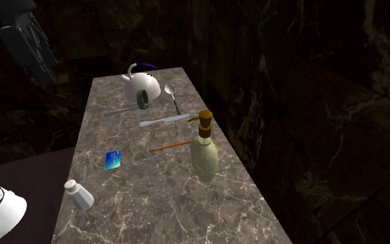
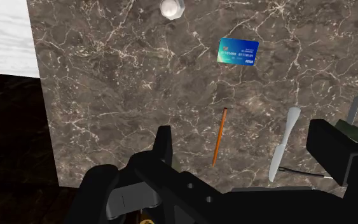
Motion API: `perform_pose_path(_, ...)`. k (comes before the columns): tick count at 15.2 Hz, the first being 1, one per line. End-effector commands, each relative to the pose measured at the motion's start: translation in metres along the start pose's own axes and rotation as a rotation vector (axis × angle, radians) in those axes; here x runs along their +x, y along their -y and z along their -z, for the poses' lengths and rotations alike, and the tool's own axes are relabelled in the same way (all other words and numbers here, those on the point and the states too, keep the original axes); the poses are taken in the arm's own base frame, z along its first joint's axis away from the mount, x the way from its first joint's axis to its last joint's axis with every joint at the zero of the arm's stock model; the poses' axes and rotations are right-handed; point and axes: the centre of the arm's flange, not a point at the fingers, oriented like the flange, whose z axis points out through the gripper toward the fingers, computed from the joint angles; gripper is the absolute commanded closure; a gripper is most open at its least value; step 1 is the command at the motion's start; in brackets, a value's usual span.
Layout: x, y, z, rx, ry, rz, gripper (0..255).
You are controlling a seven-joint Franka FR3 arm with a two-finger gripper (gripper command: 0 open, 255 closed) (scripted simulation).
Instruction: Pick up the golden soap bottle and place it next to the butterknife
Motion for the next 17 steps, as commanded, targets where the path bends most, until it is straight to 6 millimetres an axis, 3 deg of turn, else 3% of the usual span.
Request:
perform_pose_path(1,0.000,0.000,0.000,0.000,0.000,0.000,0)
perform_pose_path(17,0.176,-0.081,-0.085,-0.001,0.004,0.102,0)
